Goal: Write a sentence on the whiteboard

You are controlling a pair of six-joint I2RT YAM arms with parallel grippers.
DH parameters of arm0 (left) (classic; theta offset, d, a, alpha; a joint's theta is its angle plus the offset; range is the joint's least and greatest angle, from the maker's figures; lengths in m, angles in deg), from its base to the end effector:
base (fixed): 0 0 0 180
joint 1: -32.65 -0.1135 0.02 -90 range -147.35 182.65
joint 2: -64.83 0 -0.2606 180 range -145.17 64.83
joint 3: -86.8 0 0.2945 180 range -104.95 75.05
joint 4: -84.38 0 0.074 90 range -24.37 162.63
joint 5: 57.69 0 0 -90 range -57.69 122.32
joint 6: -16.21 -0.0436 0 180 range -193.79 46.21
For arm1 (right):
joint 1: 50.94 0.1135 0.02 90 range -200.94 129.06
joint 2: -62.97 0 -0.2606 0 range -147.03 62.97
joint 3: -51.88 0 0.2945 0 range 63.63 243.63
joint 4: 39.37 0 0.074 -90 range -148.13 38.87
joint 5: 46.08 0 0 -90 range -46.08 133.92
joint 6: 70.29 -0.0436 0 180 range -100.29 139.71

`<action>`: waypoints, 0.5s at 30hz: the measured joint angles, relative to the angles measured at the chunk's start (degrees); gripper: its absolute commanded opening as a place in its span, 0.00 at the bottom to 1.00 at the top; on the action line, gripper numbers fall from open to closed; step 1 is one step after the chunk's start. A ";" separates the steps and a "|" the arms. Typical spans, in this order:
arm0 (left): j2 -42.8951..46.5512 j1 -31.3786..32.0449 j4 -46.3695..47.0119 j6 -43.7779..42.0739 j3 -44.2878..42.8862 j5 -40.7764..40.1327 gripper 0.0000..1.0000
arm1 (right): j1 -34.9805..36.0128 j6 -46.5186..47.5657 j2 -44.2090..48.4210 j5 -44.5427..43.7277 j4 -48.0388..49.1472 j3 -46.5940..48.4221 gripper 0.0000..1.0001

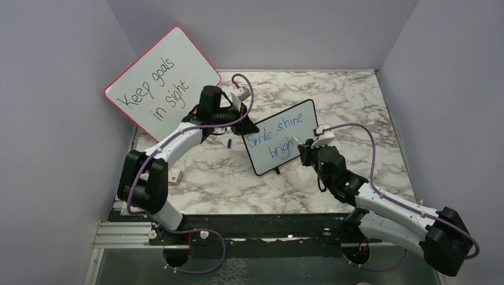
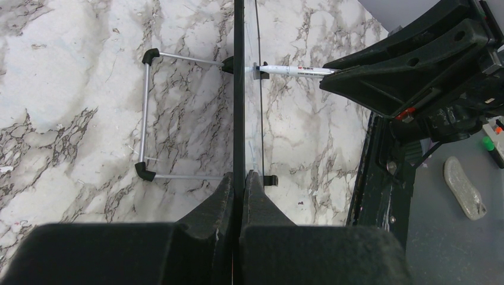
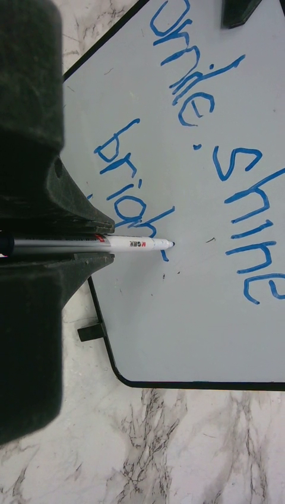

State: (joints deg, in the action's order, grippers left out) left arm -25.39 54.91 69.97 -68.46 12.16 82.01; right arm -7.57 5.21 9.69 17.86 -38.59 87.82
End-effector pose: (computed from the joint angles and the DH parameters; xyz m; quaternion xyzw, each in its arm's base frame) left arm 0.3513 -0.1797 0.2439 0.3235 0.7463 -0.4616 0.3539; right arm 0.1976 0.1603 0.2024 -0.0641 0.7899 0.1237 0.5972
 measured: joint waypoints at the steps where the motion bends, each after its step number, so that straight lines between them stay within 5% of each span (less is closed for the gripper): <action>1: 0.00 0.00 0.00 0.00 0.00 0.00 0.00 | 0.00 0.00 0.00 0.00 0.00 0.00 0.01; 15: 0.00 0.00 -0.02 0.00 -0.02 -0.02 0.00 | 0.00 -1.14 0.02 0.04 -2.45 0.00 0.01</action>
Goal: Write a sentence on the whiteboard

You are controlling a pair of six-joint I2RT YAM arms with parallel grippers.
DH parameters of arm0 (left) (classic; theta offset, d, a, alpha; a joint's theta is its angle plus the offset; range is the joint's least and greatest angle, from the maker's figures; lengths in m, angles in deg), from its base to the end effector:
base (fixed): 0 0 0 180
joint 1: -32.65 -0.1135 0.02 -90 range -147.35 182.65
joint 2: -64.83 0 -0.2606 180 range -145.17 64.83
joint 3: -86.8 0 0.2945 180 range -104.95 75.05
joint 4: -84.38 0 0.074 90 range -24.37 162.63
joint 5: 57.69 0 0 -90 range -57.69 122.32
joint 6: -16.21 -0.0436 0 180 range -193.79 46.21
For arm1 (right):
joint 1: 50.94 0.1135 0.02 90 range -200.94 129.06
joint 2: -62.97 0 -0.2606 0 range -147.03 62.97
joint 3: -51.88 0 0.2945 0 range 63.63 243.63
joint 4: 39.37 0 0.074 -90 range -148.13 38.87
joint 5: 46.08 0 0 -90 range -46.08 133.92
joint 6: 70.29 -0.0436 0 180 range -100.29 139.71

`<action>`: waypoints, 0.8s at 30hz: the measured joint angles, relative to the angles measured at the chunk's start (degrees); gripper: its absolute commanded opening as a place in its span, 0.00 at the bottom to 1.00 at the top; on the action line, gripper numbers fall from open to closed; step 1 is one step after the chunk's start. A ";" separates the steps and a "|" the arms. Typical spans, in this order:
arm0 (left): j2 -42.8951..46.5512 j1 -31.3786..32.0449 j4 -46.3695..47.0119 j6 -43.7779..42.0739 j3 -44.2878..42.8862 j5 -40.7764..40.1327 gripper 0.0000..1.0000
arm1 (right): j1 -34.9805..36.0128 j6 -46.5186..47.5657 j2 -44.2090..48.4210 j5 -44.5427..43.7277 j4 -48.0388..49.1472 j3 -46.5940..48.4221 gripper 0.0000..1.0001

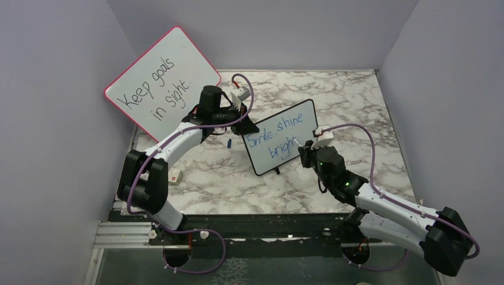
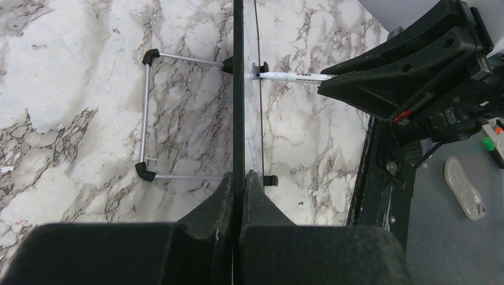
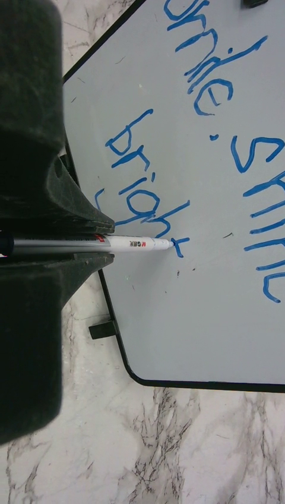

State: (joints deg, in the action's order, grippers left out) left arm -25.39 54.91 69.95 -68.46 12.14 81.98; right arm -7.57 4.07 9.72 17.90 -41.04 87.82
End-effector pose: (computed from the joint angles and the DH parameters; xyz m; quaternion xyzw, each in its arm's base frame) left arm 0.3513 -0.1797 0.2440 0.3234 0.7464 -0.4614 0.3540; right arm 0.1965 0.1593 0.1979 -0.0631 0.8013 0.1192 0.5828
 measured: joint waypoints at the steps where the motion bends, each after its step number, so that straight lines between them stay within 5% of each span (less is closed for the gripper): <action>1: 0.00 0.00 0.00 0.00 -0.02 0.00 0.00 | 0.00 -0.04 0.00 0.00 -0.15 0.00 0.01; 24: 0.00 0.00 -0.02 0.00 -0.07 -0.02 0.00 | 0.00 -2.86 0.44 -0.07 -4.28 0.00 0.01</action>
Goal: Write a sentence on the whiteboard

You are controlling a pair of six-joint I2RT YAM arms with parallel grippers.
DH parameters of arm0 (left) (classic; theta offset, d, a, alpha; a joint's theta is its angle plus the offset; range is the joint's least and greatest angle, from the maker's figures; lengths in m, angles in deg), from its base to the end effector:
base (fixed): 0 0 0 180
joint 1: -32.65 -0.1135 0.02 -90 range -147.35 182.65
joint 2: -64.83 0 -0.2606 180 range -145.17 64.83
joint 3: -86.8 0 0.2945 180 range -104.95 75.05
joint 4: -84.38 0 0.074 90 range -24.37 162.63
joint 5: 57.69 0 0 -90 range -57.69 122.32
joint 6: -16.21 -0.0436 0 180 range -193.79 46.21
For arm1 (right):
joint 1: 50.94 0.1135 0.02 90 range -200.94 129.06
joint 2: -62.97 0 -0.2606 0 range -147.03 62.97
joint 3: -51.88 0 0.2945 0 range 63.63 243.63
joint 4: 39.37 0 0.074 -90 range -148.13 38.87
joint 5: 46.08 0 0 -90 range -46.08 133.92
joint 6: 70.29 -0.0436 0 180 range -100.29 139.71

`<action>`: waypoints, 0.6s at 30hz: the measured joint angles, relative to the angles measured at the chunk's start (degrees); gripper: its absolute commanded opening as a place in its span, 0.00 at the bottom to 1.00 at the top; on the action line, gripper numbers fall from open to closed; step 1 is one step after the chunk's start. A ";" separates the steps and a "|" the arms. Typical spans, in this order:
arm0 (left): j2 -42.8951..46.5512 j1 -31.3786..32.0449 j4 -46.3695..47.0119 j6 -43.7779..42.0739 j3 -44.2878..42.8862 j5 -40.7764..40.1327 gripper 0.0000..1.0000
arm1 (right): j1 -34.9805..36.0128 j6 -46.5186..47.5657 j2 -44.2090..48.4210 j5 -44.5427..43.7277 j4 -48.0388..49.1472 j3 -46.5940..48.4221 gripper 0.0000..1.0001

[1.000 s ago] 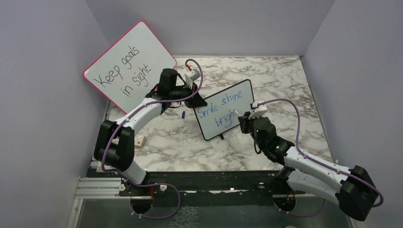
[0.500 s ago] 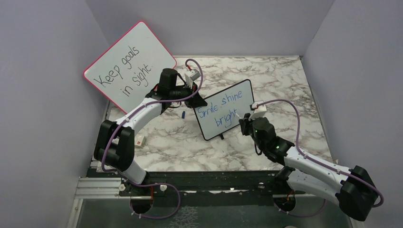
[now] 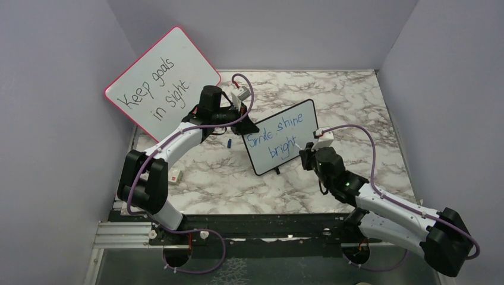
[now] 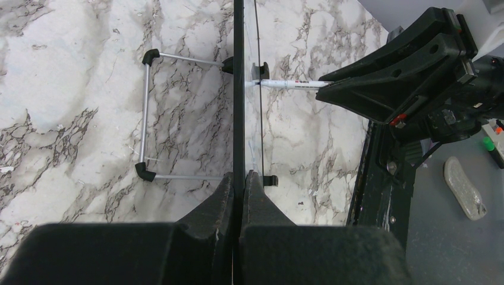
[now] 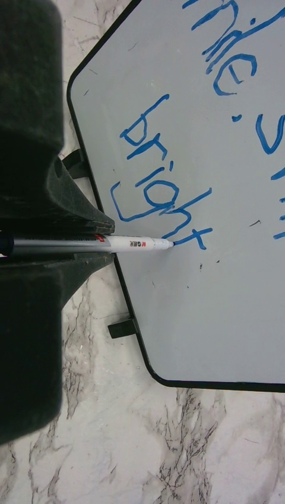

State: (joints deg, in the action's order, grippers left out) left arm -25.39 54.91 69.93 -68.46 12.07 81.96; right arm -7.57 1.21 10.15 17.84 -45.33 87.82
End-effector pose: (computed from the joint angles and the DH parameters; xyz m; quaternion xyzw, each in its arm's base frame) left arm 0.3515 -0.1798 0.2444 0.3235 0.7463 -0.4613 0.3544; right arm 0.1939 0.1568 0.1917 -0.0529 0.8195 0.1158 0.5588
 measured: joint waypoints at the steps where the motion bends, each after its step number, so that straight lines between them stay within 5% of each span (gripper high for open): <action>1: 0.00 0.00 0.00 0.00 0.00 0.00 0.00 | 0.00 -0.09 0.00 0.00 -0.07 0.00 0.01; 18: 0.00 0.00 -0.02 -0.02 0.00 0.00 0.00 | 0.00 -0.98 0.00 -2.78 -0.79 -0.39 0.01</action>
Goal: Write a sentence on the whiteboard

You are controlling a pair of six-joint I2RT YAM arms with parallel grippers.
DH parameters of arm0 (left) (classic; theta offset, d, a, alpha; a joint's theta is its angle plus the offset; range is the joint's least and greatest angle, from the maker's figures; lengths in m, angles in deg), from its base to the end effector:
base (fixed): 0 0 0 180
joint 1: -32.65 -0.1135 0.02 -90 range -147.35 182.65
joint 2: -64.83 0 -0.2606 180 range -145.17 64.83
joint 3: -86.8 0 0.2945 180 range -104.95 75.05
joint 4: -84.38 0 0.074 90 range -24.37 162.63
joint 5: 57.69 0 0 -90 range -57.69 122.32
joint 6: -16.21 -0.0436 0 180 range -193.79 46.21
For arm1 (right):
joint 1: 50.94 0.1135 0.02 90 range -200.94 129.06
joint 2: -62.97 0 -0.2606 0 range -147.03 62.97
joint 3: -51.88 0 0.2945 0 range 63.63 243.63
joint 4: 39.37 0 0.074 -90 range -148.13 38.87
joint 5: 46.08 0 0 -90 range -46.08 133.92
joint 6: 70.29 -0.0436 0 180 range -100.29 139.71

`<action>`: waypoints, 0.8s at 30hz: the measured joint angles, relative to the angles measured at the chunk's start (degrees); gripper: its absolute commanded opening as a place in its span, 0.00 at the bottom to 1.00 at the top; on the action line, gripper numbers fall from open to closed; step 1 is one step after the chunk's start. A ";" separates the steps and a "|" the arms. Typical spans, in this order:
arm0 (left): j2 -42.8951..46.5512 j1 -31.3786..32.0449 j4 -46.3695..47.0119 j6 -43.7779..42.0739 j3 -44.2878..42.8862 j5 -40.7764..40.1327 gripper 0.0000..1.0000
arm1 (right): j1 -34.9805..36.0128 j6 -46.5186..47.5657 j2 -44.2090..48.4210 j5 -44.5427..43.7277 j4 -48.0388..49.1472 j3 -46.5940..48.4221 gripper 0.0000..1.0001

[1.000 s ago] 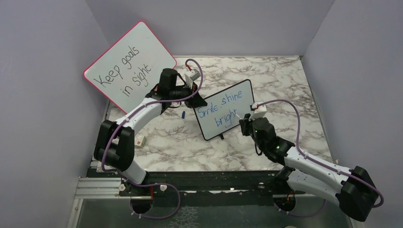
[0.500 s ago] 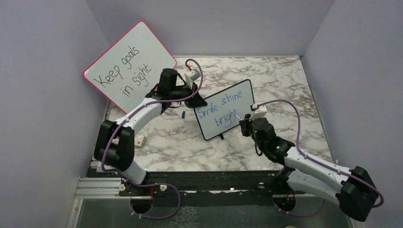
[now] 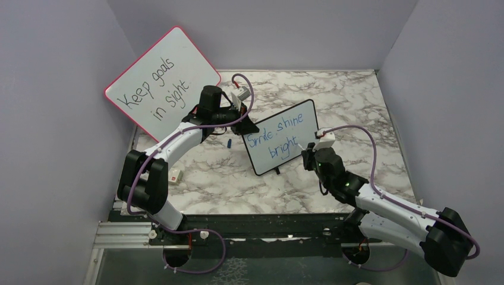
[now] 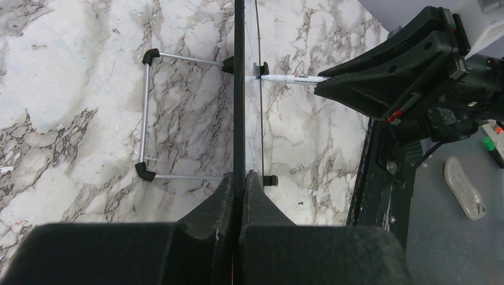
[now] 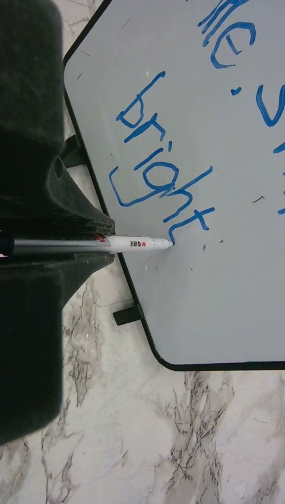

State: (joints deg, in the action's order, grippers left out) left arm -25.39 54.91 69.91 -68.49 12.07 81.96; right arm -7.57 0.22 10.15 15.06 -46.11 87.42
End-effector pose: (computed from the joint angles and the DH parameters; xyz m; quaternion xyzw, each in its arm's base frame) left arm 0.3515 -0.1798 0.2444 0.3236 0.7463 -0.4612 0.3544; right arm 0.1934 0.1538 0.1880 -0.0353 0.8228 0.0966 0.5589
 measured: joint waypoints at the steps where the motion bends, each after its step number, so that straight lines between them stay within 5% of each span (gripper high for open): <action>1: 0.00 0.00 0.00 0.00 0.00 0.00 0.00 | 0.00 0.02 0.02 -0.09 0.02 -0.02 0.01; 24: 0.00 0.00 -0.02 0.02 -0.02 0.02 0.00 | -0.98 -0.42 2.32 -2.43 1.16 -1.46 0.01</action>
State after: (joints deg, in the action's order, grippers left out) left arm -25.39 54.91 69.89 -68.46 12.05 81.98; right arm -8.55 -0.19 12.47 12.63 -44.95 85.96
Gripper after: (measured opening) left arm 0.026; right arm 0.171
